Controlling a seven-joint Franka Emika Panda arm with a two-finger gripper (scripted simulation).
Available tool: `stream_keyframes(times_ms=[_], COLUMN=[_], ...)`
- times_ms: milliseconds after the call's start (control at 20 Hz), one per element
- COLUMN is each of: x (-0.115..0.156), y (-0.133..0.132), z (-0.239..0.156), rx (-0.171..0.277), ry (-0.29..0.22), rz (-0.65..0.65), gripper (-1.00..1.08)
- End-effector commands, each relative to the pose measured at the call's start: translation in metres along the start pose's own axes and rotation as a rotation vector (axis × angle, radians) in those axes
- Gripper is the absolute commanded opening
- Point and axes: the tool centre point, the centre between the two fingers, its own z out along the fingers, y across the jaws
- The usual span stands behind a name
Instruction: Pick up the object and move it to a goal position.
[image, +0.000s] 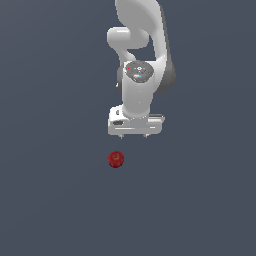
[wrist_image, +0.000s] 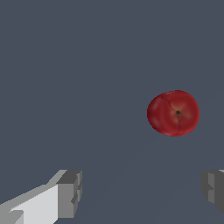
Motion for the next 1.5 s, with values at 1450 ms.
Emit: stream_keyframes(times_ms=[1450], x=[0.031], y=[0.040], z=[0.029], rx=[0.013], ry=[0.028], rz=[-0.107], gripper=[1.00])
